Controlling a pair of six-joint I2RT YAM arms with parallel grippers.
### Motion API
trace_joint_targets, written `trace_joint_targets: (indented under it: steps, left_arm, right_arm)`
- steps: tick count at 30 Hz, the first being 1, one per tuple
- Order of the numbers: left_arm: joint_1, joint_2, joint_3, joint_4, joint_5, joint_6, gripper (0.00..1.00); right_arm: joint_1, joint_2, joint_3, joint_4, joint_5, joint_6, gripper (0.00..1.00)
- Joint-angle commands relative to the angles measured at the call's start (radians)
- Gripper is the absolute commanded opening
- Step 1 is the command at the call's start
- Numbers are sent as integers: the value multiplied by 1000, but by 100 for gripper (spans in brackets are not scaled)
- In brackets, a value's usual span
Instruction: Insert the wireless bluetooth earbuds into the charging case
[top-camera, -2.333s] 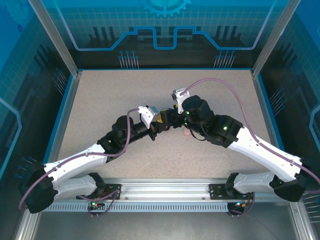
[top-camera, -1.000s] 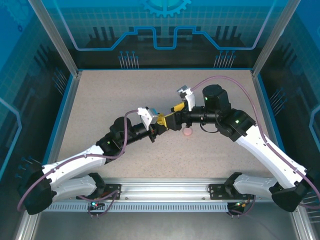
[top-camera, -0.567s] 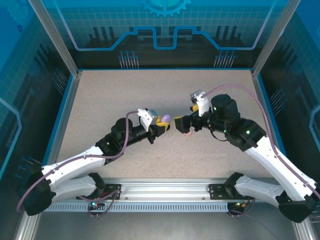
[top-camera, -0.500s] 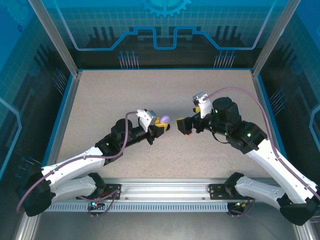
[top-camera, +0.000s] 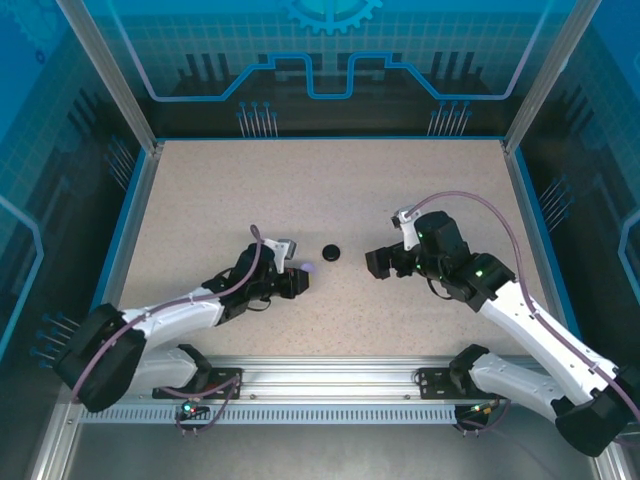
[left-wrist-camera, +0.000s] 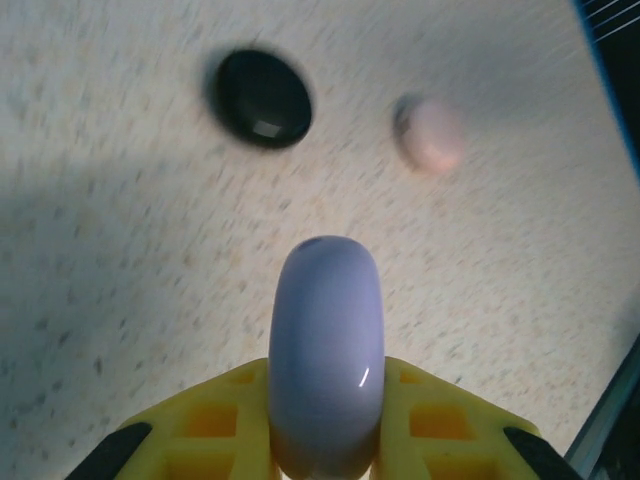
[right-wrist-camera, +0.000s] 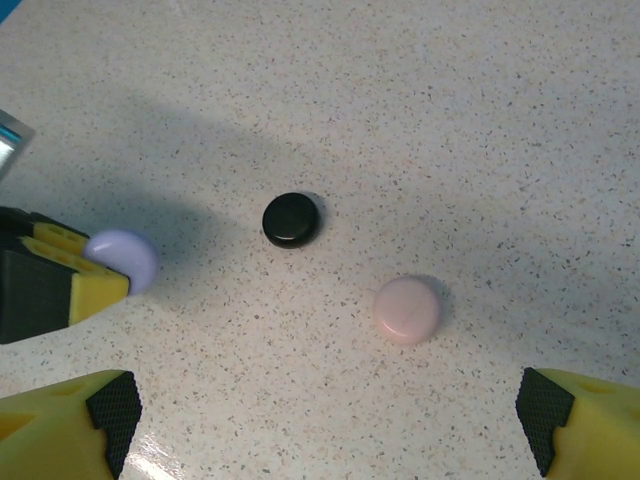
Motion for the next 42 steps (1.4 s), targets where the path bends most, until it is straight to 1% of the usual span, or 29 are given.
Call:
trace_joint_targets:
  steps: [1, 5, 9, 14, 17, 21, 24, 28, 31, 33, 36, 37, 38, 40, 42]
  left_arm:
    - [9, 58, 37, -61, 62, -72, 5]
    - [12, 133, 75, -79, 84, -73, 6]
    - [13, 179, 100, -106, 72, -73, 10]
    - [13, 206, 115, -148, 23, -56, 32]
    - [12, 213, 120, -170, -2, -44, 41]
    - [16, 184, 110, -191, -51, -32, 56]
    - [28, 128, 112, -224, -82, -9, 64]
    - [46, -19, 124, -281, -163, 51, 83]
    - [81, -133, 141, -313, -241, 124, 98]
    - [115, -198, 159, -329, -288, 186, 99]
    - [170, -272, 173, -313, -378, 289, 99]
    - [186, -290, 166, -286, -426, 325, 99]
    - [204, -304, 149, -246, -476, 363, 99]
    - [246, -320, 100, -140, -535, 423, 99]
    - [299, -318, 46, -22, -556, 453, 99]
  right_arm:
    - [-14, 15, -2, 3, 1, 5, 100]
    - [-14, 37, 11, -8, -13, -10, 100]
    - [-13, 51, 21, -27, -6, -17, 100]
    - [-15, 52, 21, -37, 6, -23, 100]
    - [-18, 50, 28, -51, 23, -28, 100]
    - [-28, 42, 38, -74, 45, -36, 100]
    - [-45, 30, 42, -89, 76, -48, 100]
    - [-83, 7, 33, -87, 159, -70, 100]
    - [-137, -18, -18, -6, 258, -81, 100]
    - [-188, -35, -100, 87, 288, -101, 100]
    - [-278, -58, -233, 318, 206, -218, 100]
    - [-305, -60, -286, 404, 178, -251, 100]
    - [-333, -58, -337, 498, 159, -270, 100]
    - [-388, -31, -428, 670, 118, -283, 100]
    - [-441, 22, -479, 793, 94, -261, 100]
